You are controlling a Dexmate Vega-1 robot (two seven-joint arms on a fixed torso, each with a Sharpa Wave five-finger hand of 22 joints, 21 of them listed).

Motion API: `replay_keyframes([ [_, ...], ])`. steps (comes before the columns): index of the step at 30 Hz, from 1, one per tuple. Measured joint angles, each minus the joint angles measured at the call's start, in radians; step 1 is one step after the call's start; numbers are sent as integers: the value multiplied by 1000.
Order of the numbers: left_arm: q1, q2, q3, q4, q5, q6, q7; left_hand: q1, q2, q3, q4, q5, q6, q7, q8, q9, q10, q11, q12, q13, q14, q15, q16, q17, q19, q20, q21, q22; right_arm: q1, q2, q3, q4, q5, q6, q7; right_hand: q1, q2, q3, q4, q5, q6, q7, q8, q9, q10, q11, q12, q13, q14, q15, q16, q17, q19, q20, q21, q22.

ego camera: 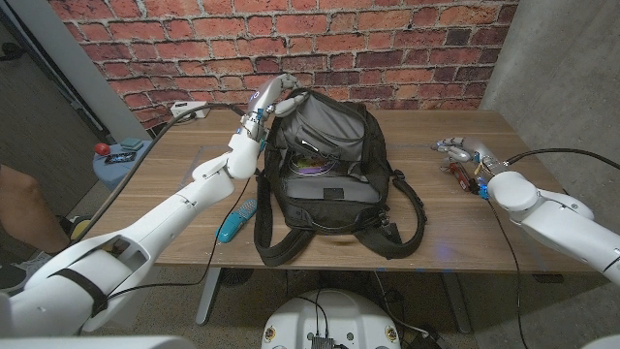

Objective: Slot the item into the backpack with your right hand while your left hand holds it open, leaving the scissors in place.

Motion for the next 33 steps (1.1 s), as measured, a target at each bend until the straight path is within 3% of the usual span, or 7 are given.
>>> replay_keyframes([
  [8, -9, -6, 7, 9, -2, -1, -9, 0, 0, 0, 0, 0, -5, 5, 0, 0, 0, 0, 0, 0, 0, 0, 0, 0, 0, 0, 0, 0, 4, -34, 4, -33, -13, -87, -9, 14, -7, -7, 1, -5, 25, 3, 4, 0, 29, -5, 13, 5, 30, -2, 15, 5, 29, 0, 7, 0],
  [20, -12, -10, 11, 18, -8, -5, -12, 0, 0, 2, -2, 8, -5, 5, 0, 0, 0, 0, 6, 2, 0, 0, 0, 5, 0, 0, -5, 0, 50, -75, -23, -84, -33, -239, -5, 28, -1, -14, 9, -5, 41, -2, 8, 0, 52, -18, 19, 10, 66, -2, 34, 15, 36, 3, 7, 0],
  [29, -11, -10, 12, 19, -14, -6, -15, 0, 0, 4, -4, 15, -5, 5, 6, 0, 0, 0, 6, 5, 0, 0, 0, 10, 0, 0, -5, 0, 99, -97, -68, -112, -52, -345, 9, 28, -1, -26, 12, -5, 61, -15, 8, 0, 69, -35, 21, 14, 66, -2, 45, 36, -3, 42, -8, 5],
  [33, -10, -7, 12, 18, -14, -5, -19, 0, 0, 4, -4, 15, -5, 5, 6, 0, 0, 0, 6, 5, 0, 0, 0, 10, 0, 0, -5, 0, 121, -107, -91, -121, -69, -399, 18, 28, -1, -30, 17, -5, 66, -21, 7, 0, 70, -35, 21, 14, 66, -2, 45, 42, -15, 47, -14, 5],
])
